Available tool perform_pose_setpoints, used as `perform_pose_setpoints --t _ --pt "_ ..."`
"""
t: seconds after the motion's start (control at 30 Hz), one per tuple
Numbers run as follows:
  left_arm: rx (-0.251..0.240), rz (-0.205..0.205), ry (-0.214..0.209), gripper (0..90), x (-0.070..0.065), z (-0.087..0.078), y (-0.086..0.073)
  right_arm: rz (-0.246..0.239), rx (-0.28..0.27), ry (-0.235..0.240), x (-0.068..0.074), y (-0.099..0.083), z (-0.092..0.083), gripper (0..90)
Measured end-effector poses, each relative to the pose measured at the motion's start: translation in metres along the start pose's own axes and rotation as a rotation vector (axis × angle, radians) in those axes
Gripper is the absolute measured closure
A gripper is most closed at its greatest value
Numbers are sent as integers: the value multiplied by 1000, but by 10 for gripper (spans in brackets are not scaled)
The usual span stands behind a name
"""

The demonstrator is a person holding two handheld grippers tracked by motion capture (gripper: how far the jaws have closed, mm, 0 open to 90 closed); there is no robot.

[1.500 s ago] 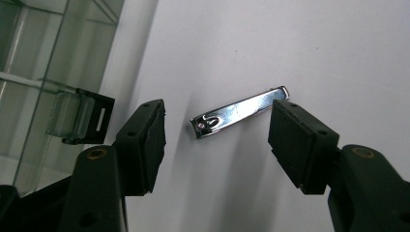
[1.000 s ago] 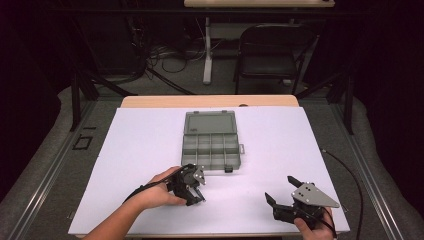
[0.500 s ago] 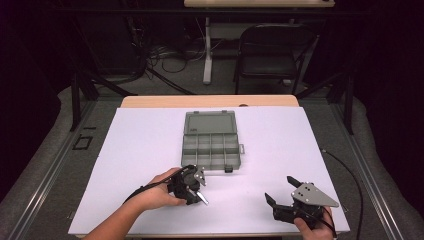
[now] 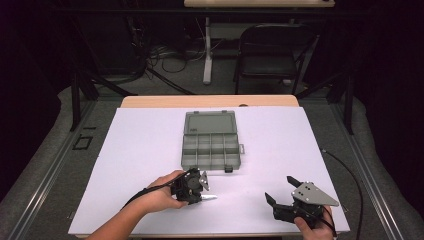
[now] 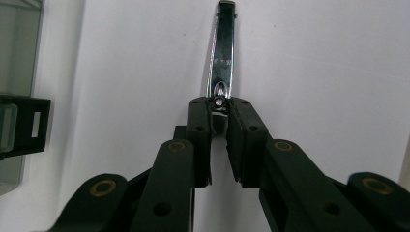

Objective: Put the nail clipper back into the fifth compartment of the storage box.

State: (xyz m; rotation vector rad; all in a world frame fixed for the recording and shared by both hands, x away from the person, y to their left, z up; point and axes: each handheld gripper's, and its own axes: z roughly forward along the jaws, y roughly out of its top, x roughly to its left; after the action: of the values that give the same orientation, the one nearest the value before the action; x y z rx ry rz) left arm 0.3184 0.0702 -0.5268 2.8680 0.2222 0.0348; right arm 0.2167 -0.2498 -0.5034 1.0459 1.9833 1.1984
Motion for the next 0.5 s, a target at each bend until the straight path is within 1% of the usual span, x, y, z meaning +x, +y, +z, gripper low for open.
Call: perform_pose_setpoints --t 0.2,0.27,0.33,0.37,0.4,0.5 --pt "7 -15 -11 805 1 0 1 3 1 4 0 0 0 142" --pt "6 -27 -14 805 2 0 1 4 9 7 0 0 0 142" --pt "5 -28 -16 806 2 0 1 4 10 8 0 0 0 142" --pt "9 -38 -18 805 3 0 2 1 10 5 0 0 0 142" --pt "15 -40 -25 805 3 0 2 0 16 11 -1 0 0 142" --pt "19 -41 -24 802 3 0 3 3 20 9 0 -1 0 142"
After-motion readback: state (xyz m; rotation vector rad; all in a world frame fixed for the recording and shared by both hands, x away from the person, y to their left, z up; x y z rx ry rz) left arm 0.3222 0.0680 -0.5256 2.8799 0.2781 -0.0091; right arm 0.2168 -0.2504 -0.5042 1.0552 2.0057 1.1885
